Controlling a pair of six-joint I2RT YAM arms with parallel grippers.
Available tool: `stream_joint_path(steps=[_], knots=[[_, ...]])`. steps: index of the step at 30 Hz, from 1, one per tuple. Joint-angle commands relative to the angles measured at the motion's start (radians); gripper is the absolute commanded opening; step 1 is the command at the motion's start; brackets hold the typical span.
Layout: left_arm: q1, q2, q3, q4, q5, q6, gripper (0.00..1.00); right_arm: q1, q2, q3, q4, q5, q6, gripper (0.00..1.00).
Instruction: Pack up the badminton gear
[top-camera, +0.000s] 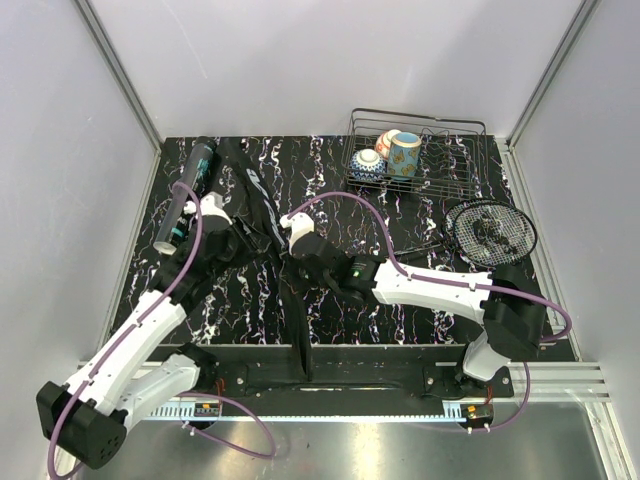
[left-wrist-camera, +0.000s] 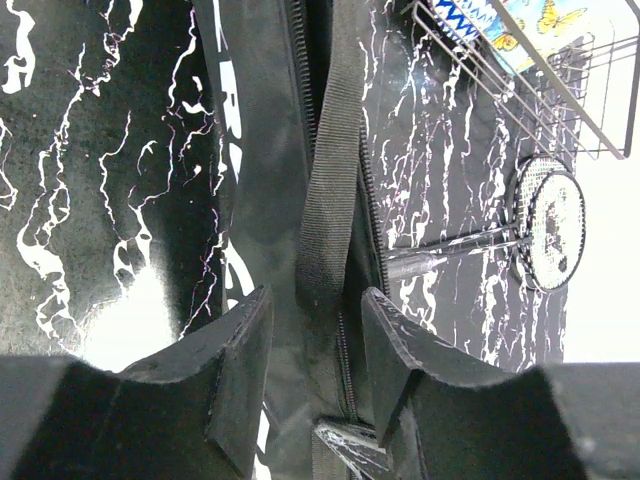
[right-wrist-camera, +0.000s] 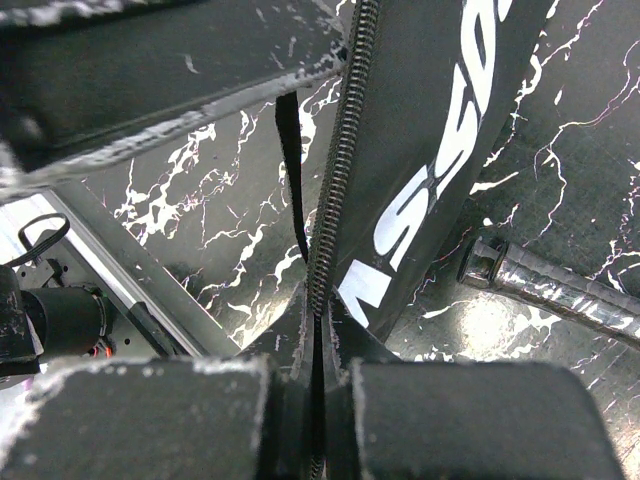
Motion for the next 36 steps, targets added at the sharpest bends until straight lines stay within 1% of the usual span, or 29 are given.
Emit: stream_joint_path(steps=[1, 4, 6, 9, 10, 11, 12, 13, 14, 15, 17, 18, 19, 21, 22, 24, 27, 31, 34, 36], knots=[[0.003, 0.033, 0.015, 0.063, 0.009, -0.021, 0.44, 0.000, -0.057, 0.015, 0.061, 0.011, -0.006, 0.00], [0.003, 0.065, 0.015, 0.091, 0.024, -0.027, 0.44, -0.002, -0.057, 0.018, 0.058, 0.008, -0.006, 0.00], [0.005, 0.096, 0.012, 0.114, 0.038, -0.027, 0.47, 0.000, -0.054, 0.020, 0.058, 0.000, -0.007, 0.00], [0.006, 0.148, 0.017, 0.135, 0.040, -0.012, 0.46, -0.002, -0.054, 0.018, 0.059, -0.003, -0.006, 0.00], [0.008, 0.163, 0.020, 0.132, 0.038, -0.001, 0.42, 0.000, -0.056, 0.014, 0.059, -0.003, -0.006, 0.00], [0.009, 0.189, 0.028, 0.125, 0.035, 0.016, 0.33, 0.000, -0.057, 0.012, 0.059, -0.001, -0.002, 0.00], [0.014, 0.203, 0.060, 0.114, 0.026, 0.074, 0.25, -0.002, -0.057, 0.008, 0.058, 0.000, -0.004, 0.02], [0.014, 0.214, 0.083, 0.071, 0.014, 0.105, 0.09, -0.003, -0.060, 0.002, 0.053, 0.002, 0.001, 0.11], [0.015, 0.232, 0.107, 0.042, -0.005, 0.137, 0.03, -0.003, -0.062, -0.002, 0.050, 0.003, 0.005, 0.28], [0.015, 0.238, 0.155, -0.017, -0.044, 0.196, 0.00, -0.003, -0.062, -0.005, 0.043, 0.003, 0.013, 0.36], [0.014, 0.238, 0.190, -0.058, -0.080, 0.253, 0.00, -0.017, -0.060, -0.011, 0.030, -0.004, 0.027, 0.47], [0.015, 0.241, 0.216, -0.082, -0.071, 0.324, 0.00, -0.022, -0.057, -0.008, 0.010, -0.009, 0.045, 0.59], [0.015, 0.249, 0.235, -0.111, -0.060, 0.350, 0.00, -0.029, -0.054, -0.005, 0.003, -0.013, 0.053, 0.65], [0.015, 0.257, 0.265, -0.169, -0.021, 0.405, 0.00, -0.049, -0.045, 0.001, -0.008, -0.021, 0.059, 0.82], [0.015, 0.257, 0.270, -0.180, -0.004, 0.416, 0.00, -0.054, -0.040, 0.005, -0.008, -0.026, 0.056, 0.84], [0.015, 0.254, 0.262, -0.184, 0.077, 0.433, 0.00, -0.066, -0.027, 0.027, -0.014, -0.042, 0.042, 0.86], [0.015, 0.237, 0.246, -0.176, 0.102, 0.415, 0.00, -0.082, 0.007, 0.073, -0.034, -0.056, 0.031, 0.86], [0.015, 0.223, 0.244, -0.176, 0.102, 0.407, 0.00, -0.089, 0.059, 0.130, -0.039, -0.064, 0.025, 0.81], [0.017, 0.212, 0.247, -0.177, 0.102, 0.404, 0.00, -0.106, 0.107, 0.169, -0.039, -0.041, 0.024, 0.78], [0.015, 0.209, 0.247, -0.174, 0.136, 0.421, 0.00, -0.123, 0.130, 0.195, -0.051, -0.036, 0.022, 0.74]])
